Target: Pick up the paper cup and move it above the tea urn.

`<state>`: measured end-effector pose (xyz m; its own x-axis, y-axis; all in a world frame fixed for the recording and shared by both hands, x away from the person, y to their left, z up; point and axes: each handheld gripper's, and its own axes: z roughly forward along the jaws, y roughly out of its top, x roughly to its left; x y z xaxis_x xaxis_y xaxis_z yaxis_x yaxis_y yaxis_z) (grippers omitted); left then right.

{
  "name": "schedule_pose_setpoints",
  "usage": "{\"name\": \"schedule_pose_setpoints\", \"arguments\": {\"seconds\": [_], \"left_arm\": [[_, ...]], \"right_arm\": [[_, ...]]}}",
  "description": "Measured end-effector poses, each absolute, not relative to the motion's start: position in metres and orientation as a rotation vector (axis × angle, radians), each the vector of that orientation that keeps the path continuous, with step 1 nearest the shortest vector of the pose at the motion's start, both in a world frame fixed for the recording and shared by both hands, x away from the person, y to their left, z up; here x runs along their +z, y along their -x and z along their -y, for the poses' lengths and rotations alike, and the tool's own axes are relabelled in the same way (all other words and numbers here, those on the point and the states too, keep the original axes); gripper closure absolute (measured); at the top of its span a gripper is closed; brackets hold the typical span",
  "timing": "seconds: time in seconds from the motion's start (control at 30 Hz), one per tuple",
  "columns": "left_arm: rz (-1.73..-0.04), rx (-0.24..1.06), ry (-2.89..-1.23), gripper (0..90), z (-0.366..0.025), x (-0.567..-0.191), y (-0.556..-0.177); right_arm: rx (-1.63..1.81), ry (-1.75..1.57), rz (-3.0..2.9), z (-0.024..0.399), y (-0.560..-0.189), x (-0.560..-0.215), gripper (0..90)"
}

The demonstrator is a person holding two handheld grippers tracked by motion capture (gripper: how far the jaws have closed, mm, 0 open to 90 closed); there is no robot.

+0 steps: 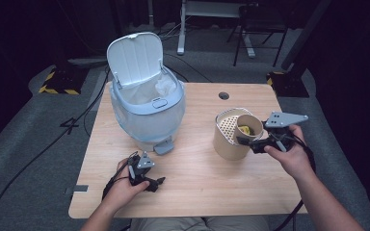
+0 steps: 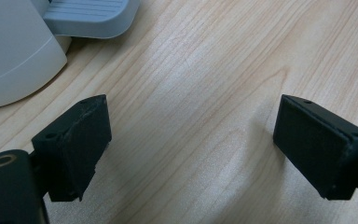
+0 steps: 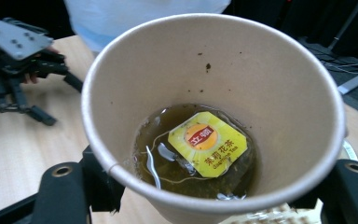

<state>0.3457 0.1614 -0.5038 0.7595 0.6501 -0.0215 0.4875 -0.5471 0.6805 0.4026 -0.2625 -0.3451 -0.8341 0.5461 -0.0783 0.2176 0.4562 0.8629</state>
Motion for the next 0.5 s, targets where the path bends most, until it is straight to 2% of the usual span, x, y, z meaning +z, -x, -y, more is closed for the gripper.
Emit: {"name": "schedule_pose_setpoints", "arguments": {"seconds": [0.5], "left_arm": [[-0.846,0.307,-2.261,11.7,-0.161,-0.504,-0.346]], "right_arm": [[1.254,-0.698,-2.314,0.272,-0.453,-0.337,30.5]]}}
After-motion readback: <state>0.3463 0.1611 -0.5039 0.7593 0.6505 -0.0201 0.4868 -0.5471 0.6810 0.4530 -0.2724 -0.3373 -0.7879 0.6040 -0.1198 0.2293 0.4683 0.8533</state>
